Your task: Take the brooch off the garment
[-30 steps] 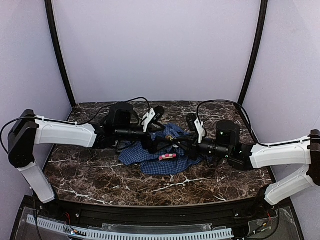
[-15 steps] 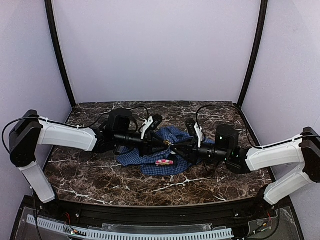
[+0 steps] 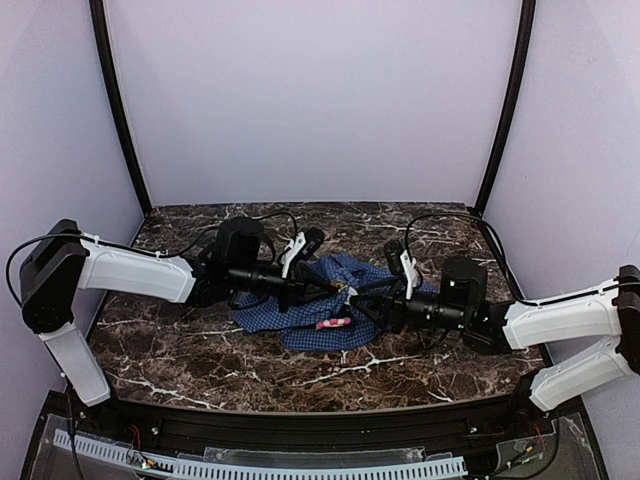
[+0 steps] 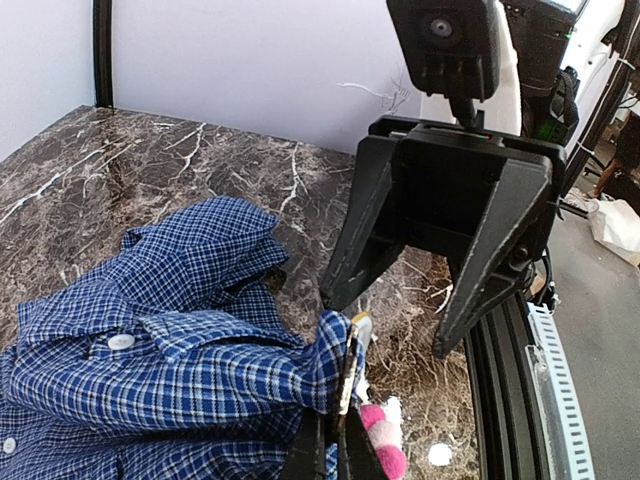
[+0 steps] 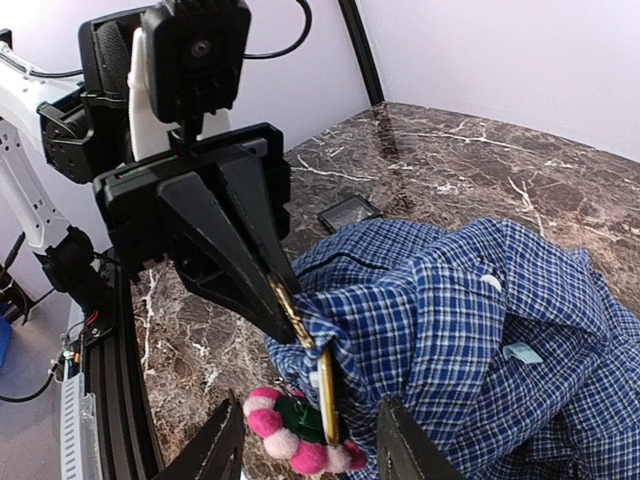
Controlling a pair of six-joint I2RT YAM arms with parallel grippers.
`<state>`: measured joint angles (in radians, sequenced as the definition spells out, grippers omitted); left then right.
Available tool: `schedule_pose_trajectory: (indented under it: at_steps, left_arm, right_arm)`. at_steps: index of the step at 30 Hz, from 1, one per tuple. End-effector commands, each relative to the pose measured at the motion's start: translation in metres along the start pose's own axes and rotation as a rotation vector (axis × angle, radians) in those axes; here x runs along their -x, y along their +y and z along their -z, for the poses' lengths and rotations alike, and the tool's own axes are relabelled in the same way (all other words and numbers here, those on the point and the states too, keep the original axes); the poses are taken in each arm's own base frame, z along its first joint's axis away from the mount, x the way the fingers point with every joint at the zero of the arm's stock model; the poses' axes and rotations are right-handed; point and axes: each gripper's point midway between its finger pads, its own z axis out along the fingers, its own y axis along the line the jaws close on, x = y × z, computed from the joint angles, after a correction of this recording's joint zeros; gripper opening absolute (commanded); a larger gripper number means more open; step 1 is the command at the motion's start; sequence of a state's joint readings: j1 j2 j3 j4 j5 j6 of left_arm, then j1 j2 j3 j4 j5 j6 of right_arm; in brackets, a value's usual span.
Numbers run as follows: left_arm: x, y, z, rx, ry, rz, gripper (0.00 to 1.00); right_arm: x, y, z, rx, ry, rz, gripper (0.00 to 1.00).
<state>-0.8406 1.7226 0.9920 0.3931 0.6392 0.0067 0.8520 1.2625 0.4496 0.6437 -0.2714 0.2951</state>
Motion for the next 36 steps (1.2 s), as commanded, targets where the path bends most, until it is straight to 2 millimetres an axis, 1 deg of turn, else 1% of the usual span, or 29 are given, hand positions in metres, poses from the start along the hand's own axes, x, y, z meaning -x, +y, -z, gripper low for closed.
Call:
schedule_pose_trajectory:
  at_steps: [1, 6, 16, 22, 24, 26, 28, 31, 32, 33, 36]
  left_arm:
    - [0.001, -0.003, 0.001, -0.016, -0.014, 0.005, 0.01]
    - [0.001, -0.003, 0.001, -0.017, -0.013, 0.023, 0.01]
    - [0.0, -0.003, 0.001, -0.017, -0.012, 0.031, 0.01]
    - [0.0, -0.003, 0.0, -0.018, -0.011, 0.033, 0.01]
    - [-0.001, -0.003, 0.0, -0.018, -0.011, 0.036, 0.01]
    - [0.0, -0.004, 0.0, -0.022, -0.015, 0.036, 0.01]
    - [-0.001, -0.003, 0.0, -0.015, -0.018, 0.037, 0.01]
    - [0.003, 0.0, 0.002, 0.004, -0.033, 0.036, 0.01]
    - [0.0, 0.002, 0.003, 0.023, -0.035, 0.041, 0.01]
    - [0.004, 0.004, 0.004, 0.032, -0.052, 0.04, 0.01]
    - [0.005, 0.009, 0.007, 0.044, -0.069, 0.062, 0.01]
  right_arm:
    - [-0.01, -0.012, 0.004, -0.077, 0.018, -0.018, 0.42]
    - [-0.008, -0.013, 0.004, -0.081, 0.008, -0.01, 0.34]
    - [-0.004, -0.007, -0.004, -0.036, 0.003, 0.006, 0.26]
    - [0.002, -0.001, -0.008, -0.001, -0.016, 0.007, 0.19]
    - [0.004, 0.0, -0.011, 0.011, -0.021, 0.007, 0.15]
    - [0.006, 0.001, -0.013, 0.018, -0.03, 0.007, 0.07]
    - [0.008, -0.002, -0.015, -0.002, -0.032, 0.004, 0.0]
    - [0.008, -0.013, -0.012, -0.066, -0.039, -0.01, 0.0]
    - [0.009, -0.015, -0.008, -0.083, -0.05, -0.013, 0.0]
    - [0.01, -0.016, -0.005, -0.094, -0.058, -0.014, 0.0]
    - [0.012, -0.013, 0.003, -0.091, -0.069, -0.008, 0.0]
